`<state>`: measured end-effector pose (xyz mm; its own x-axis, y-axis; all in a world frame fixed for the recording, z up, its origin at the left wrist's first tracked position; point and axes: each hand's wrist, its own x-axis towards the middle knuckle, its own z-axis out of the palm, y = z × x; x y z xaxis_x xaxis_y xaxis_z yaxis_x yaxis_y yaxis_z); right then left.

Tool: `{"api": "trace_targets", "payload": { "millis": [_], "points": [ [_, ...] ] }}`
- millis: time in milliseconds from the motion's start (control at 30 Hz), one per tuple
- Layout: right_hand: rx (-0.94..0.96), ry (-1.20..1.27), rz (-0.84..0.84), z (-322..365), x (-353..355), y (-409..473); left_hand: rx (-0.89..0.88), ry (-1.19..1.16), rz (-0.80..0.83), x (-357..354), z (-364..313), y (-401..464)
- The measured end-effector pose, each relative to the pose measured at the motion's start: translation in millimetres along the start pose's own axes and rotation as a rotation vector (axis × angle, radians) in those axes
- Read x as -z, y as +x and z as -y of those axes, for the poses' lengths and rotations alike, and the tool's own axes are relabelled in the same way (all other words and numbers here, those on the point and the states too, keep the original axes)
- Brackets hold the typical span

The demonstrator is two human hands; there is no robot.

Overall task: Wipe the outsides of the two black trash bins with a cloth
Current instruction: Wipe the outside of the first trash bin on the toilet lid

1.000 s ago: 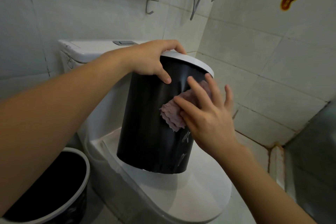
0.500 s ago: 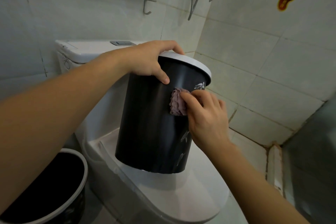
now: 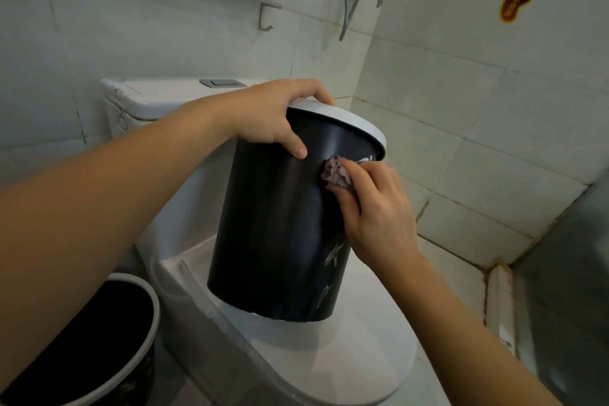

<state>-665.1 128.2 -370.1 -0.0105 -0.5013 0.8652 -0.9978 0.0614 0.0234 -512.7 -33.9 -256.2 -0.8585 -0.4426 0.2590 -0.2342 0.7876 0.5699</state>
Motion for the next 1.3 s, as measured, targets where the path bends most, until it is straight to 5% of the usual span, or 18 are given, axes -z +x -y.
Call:
{"api": "trace_targets", "payload": {
  "millis": [167, 867, 1300],
  "points": [
    [-0.009, -0.084, 0.049, 1.1, -1.3, -6.0, 0.002, -0.012, 0.009, 0.1, -0.8, 0.2],
    [-0.306, 0.283, -0.015, 5.0, -9.5, -17.8, 0.036, 0.171, 0.035, -0.6, -15.3, 12.4],
    [-0.319, 0.257, -0.089, -0.6, -7.8, -12.9, -0.050, -0.006, -0.059, -6.3, -4.3, 10.1]
  ]
}}
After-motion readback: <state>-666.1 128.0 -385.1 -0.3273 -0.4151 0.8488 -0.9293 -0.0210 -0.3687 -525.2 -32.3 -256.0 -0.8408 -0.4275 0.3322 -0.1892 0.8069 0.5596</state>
